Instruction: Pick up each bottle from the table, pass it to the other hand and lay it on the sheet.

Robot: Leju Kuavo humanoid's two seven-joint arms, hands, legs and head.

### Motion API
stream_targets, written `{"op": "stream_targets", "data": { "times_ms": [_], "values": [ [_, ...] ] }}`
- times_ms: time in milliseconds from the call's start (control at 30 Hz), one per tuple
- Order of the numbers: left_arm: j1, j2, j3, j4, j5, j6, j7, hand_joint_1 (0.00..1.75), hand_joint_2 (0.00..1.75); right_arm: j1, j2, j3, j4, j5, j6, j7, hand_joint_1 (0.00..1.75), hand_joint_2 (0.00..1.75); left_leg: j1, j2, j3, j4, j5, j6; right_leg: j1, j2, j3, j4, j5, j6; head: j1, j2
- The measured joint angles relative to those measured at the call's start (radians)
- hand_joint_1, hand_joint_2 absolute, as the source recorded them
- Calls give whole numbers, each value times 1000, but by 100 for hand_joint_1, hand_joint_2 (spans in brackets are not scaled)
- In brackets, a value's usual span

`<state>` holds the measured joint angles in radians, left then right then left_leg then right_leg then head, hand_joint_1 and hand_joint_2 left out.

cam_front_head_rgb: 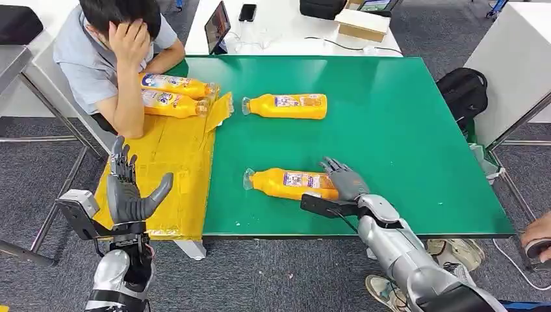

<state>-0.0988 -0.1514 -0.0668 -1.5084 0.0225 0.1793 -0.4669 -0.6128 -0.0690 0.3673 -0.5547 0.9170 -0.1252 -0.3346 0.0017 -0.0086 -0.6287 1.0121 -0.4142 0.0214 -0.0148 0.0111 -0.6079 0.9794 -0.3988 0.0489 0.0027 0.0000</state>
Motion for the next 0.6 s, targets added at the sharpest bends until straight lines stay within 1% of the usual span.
{"op": "stream_targets", "data": {
  "times_ms": [33,167,333,467,600],
  "values": [
    [0,1,0,0,0,-1,0,0,175,-6,0,5,7,3,8,0,175,175,0,0,0,0,0,0,0,0,0,0,0,0,0,0],
    [-3,4,0,9,-1,-8,3,0,175,-31,-1,34,34,5,45,-6,175,175,0,2,3,0,0,0,1,1,3,0,0,-1,0,0],
    [-4,5,0,10,-1,-11,3,0,175,-33,-1,37,38,4,51,-9,175,175,0,2,4,0,0,0,1,2,3,0,0,-1,0,0],
    [-10,8,0,26,2,-22,5,0,175,-52,-1,59,70,-19,71,-21,175,175,0,3,9,0,-1,-1,1,2,8,0,0,-1,0,0],
    [-11,10,0,32,2,-23,5,0,175,-57,0,66,79,-24,73,-23,175,175,0,3,10,0,-1,-1,0,2,10,0,0,-1,0,0]
  ]
}}
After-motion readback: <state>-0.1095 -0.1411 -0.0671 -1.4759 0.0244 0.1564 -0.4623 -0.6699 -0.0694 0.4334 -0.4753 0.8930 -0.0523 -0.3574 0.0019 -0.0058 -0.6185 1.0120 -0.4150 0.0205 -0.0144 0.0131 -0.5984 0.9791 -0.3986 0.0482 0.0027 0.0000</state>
